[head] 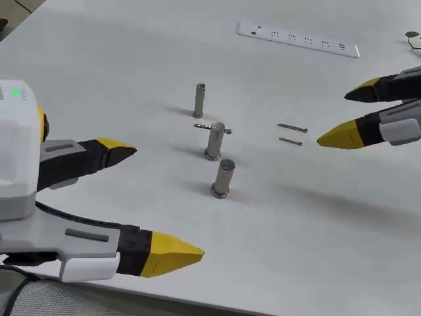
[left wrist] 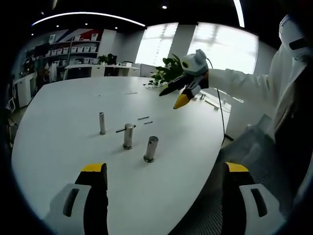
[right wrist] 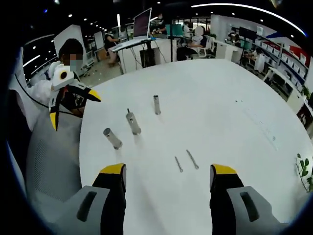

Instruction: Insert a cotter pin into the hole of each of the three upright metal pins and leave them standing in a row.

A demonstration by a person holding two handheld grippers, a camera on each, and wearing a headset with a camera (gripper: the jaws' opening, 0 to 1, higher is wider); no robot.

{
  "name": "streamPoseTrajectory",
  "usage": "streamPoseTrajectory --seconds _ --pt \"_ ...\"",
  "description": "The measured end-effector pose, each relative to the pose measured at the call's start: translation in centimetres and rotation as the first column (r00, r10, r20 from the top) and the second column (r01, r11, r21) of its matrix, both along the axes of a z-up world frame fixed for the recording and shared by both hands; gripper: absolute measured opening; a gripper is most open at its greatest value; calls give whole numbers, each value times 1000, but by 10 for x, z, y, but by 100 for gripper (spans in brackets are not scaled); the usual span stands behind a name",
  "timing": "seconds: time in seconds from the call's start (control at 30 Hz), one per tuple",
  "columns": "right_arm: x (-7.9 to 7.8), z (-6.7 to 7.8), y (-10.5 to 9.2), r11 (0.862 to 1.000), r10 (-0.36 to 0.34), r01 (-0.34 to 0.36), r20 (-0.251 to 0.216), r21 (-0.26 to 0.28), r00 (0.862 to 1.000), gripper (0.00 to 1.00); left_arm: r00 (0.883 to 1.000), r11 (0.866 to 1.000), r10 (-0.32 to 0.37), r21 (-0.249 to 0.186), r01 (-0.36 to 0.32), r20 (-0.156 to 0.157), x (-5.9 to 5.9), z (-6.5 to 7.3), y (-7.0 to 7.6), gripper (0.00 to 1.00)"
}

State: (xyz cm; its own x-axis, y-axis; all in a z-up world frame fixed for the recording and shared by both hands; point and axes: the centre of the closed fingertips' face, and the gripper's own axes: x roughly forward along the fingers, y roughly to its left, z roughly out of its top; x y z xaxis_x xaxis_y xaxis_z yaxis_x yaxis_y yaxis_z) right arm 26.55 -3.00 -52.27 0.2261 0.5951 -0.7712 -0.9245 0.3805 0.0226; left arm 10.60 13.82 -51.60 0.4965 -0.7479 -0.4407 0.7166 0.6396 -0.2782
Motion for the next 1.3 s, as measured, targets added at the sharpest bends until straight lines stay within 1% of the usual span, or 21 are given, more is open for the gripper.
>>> streamPoseTrajectory --seconds 0.13,0.2,0.23,0.27,0.43,0.57,0.67,0.73,0.77,0.83,0.9,0.93,0.97,1.0,1.07,1.1,1.13,1.2,1.23,1.3 --pt "9 -4 1 1000 20 -20 -4 -18 1000 62 1000 1000 -5 -8 5 -8 -1 1 -2 97" --pt "13 -7 1 999 14 -14 -18 -36 1000 61 1000 1000 -9 -8 9 -9 -1 0 -3 97" --pt "10 -5 1 999 14 -15 -18 -40 1000 60 1000 1000 -8 -7 7 -10 -1 0 -3 97" --pt "11 -5 1 999 17 -18 -18 -45 1000 60 1000 1000 -7 -7 7 -12 -1 0 -3 97" --pt "20 -9 2 998 35 -36 -26 -56 999 54 1000 1000 -4 -14 4 -20 0 0 -2 97" --pt "30 -16 1 995 46 -48 -30 -83 999 52 1000 1000 2 -19 -2 -20 1 1 -1 97" --pt "34 -24 -2 992 52 -58 -51 -114 997 48 1000 1000 3 -21 -3 -22 1 2 0 96" --pt "39 -29 -2 991 40 -47 -60 -122 997 48 1000 1000 3 -25 -4 -23 1 2 0 96" --pt "39 -31 -2 992 15 -25 -75 -125 997 49 1000 1000 3 -25 -3 -25 1 2 0 96" --pt "39 -34 0 992 18 -28 -87 -122 996 48 1000 1000 5 -26 -6 -28 1 1 0 96" --pt "41 -38 3 992 14 -26 -100 -121 995 43 1000 1000 10 -28 -11 -25 2 2 0 96" --pt "42 -40 4 992 14 -27 -103 -122 995 42 1000 999 14 -32 -15 -22 3 5 -4 96" --pt "39 -40 5 992 13 -26 -106 -123 994 42 1000 999 15 -34 -16 -21 3 6 -5 96" --pt "39 -42 6 992 12 -26 -109 -127 994 41 1000 999 15 -37 -16 -18 4 7 -8 96" --pt "45 -47 5 990 -7 -10 -113 -142 994 41 1000 999 16 -39 -17 -16 5 10 -10 96" --pt "45 -49 5 989 -9 -8 -111 -148 994 40 1000 999 17 -41 -17 -14 5 10 -10 96" --pt "44 -53 5 987 1 -19 -110 -160 994 39 1000 999 17 -43 -18 -13 6 11 -11 96" --pt "48 -59 3 983 13 -34 -115 -180 993 32 1000 999 21 -44 -21 -1 7 14 -12 96" --pt "48 -61 3 982 14 -35 -115 -185 993 30 1000 999 23 -43 -23 2 7 14 -13 96" --pt "50 -65 3 981 12 -35 -120 -191 993 29 1000 999 25 -48 -24 2 7 16 -16 95"
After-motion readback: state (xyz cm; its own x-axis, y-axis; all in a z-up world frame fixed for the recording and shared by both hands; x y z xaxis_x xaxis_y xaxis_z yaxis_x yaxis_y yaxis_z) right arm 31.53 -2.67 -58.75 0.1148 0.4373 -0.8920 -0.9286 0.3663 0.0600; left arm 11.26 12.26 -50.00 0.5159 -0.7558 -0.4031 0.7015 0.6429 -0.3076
